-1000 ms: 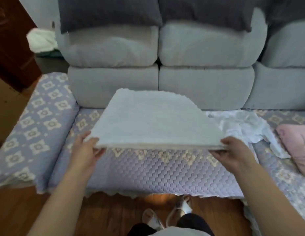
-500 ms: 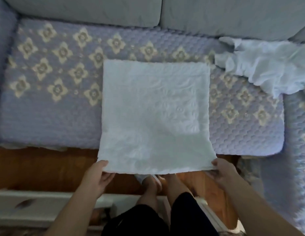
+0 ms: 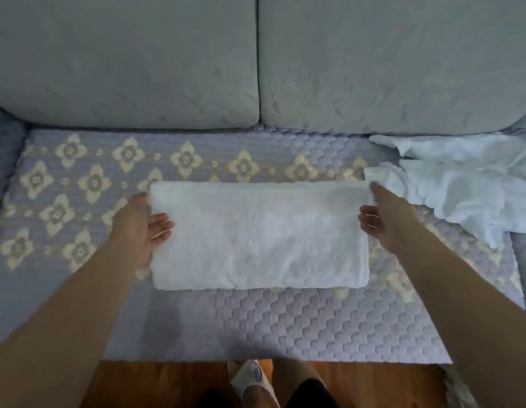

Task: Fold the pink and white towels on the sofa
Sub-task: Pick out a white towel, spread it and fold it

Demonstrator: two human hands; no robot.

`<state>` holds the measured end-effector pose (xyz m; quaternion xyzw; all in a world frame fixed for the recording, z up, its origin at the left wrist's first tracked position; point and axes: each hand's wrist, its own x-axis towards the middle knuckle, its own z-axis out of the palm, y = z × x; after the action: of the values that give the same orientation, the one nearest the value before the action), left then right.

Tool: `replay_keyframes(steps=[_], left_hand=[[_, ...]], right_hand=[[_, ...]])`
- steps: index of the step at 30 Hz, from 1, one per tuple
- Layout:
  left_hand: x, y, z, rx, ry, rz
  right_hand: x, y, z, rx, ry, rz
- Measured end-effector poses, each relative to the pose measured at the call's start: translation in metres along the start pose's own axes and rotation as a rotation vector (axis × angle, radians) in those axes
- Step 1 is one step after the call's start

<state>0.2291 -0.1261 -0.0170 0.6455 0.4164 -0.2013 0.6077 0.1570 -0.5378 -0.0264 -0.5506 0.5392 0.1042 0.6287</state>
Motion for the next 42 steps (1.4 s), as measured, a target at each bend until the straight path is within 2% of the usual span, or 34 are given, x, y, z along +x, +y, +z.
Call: replay_keyframes(steps=[2, 3, 4, 6, 7, 9, 10, 13, 15, 19, 21, 23, 25, 27, 28, 30, 32, 35, 39, 42], left_hand=[[0.034, -0.021, 0.016, 0.629, 0.162, 0.185], [0.042, -0.034, 0.018, 0.95, 0.249, 0.377], [0.048, -0.052, 0.023, 1.18, 0.273, 0.626], [0.043, -0.09, 0.039, 1.434, 0.126, 1.027], [0.041, -0.11, 0.048, 1.521, 0.005, 1.144], [0.041, -0.138, 0.062, 1.596, -0.11, 1.249], [0.048, -0.143, 0.067, 1.61, -0.083, 1.246], [0.083, -0.139, 0.067, 1.648, 0.1, 1.073], [0.1, -0.137, 0.062, 1.642, 0.116, 1.081], [0.11, -0.134, 0.04, 1.587, 0.163, 1.103], [0.112, -0.132, 0.023, 1.591, 0.201, 1.057], [0.114, -0.131, 0.016, 1.6, 0.179, 1.037], [0.113, -0.13, 0.022, 1.582, 0.155, 1.012], [0.113, -0.13, 0.027, 1.559, 0.163, 0.994], [0.113, -0.13, 0.027, 1.556, 0.168, 0.987], [0.115, -0.131, 0.024, 1.554, 0.155, 0.99], [0.116, -0.131, 0.022, 1.547, 0.128, 0.991], [0.115, -0.128, 0.023, 1.533, 0.121, 0.972], [0.116, -0.13, 0.021, 1.515, 0.127, 0.994], [0.115, -0.128, 0.025, 1.535, 0.115, 0.972]], right_hand=[[0.037, 0.016, 0.018, -0.492, 0.095, -0.081], [0.043, 0.027, 0.023, -0.715, 0.17, -0.176], [0.047, 0.042, 0.03, -0.871, 0.242, -0.339], [0.035, 0.076, 0.047, -1.071, 0.286, -0.811], [0.029, 0.095, 0.059, -1.159, 0.254, -0.973], [0.027, 0.129, 0.078, -1.325, 0.141, -1.076], [0.033, 0.138, 0.084, -1.38, 0.126, -1.046], [0.072, 0.142, 0.077, -1.417, 0.185, -0.852], [0.093, 0.142, 0.064, -1.442, 0.235, -0.871], [0.094, 0.14, 0.059, -1.416, 0.178, -0.923], [0.086, 0.133, 0.061, -1.407, 0.18, -0.819], [0.072, 0.122, 0.079, -1.328, 0.257, -0.725], [0.052, 0.122, 0.124, -1.305, 0.295, -0.841], [0.034, 0.133, 0.177, -1.339, 0.215, -1.022], [0.031, 0.138, 0.196, -1.345, 0.166, -1.047], [0.041, 0.144, 0.212, -1.404, 0.079, -0.973], [0.061, 0.145, 0.209, -1.473, 0.041, -0.923], [0.079, 0.139, 0.191, -1.489, 0.076, -0.984], [0.105, 0.119, 0.104, -1.554, 0.242, -0.931], [0.122, 0.096, 0.061, -1.545, 0.193, -0.886]])
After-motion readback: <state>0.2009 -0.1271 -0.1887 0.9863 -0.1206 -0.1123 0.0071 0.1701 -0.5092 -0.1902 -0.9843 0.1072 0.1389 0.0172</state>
